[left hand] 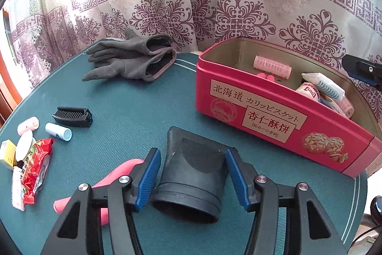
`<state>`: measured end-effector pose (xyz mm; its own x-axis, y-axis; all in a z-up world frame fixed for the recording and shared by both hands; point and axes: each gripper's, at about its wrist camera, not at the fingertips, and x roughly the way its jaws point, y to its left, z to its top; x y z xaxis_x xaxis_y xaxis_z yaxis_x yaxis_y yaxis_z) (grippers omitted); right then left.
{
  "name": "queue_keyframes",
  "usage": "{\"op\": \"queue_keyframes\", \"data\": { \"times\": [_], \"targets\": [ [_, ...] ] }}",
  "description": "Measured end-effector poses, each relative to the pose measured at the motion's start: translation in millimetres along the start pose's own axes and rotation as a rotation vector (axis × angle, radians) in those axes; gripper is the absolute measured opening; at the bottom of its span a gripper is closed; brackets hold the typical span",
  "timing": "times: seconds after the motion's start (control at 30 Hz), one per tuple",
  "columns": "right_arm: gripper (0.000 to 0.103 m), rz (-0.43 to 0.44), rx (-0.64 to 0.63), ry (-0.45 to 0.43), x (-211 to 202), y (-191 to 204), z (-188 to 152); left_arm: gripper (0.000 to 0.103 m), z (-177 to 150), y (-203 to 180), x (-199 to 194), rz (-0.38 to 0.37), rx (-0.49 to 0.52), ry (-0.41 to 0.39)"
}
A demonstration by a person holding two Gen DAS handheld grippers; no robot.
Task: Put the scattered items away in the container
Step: 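Carry the black nozzle to the tin and release it inside with the left gripper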
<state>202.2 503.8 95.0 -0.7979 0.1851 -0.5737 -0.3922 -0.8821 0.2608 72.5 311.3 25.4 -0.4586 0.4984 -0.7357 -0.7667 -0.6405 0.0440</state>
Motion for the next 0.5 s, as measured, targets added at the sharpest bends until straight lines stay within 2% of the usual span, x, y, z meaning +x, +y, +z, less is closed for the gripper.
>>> {"op": "queue_keyframes", "data": {
  "times": [0.03, 0.07, 0.2, 0.3, 0.5],
  "targets": [
    [0.060, 0.002, 0.002, 0.001, 0, 0, 0, 0.053, 0, 0, 1, -0.011, 0.000, 0.002],
    [0.060, 0.005, -0.001, -0.001, 0, 0, 0, 0.051, -1, 0, 0, -0.018, -0.007, 0.001],
    [0.060, 0.003, -0.039, -0.023, -5, 6, -1, 0.051, 2, 6, -9, -0.027, -0.070, -0.021],
    [0.060, 0.001, -0.052, -0.036, -8, 8, 0, 0.051, 11, 10, -26, -0.040, -0.110, -0.070],
    [0.060, 0.008, -0.037, -0.039, -7, 5, 1, 0.051, 47, 6, -60, -0.085, -0.117, -0.177]
  ]
}}
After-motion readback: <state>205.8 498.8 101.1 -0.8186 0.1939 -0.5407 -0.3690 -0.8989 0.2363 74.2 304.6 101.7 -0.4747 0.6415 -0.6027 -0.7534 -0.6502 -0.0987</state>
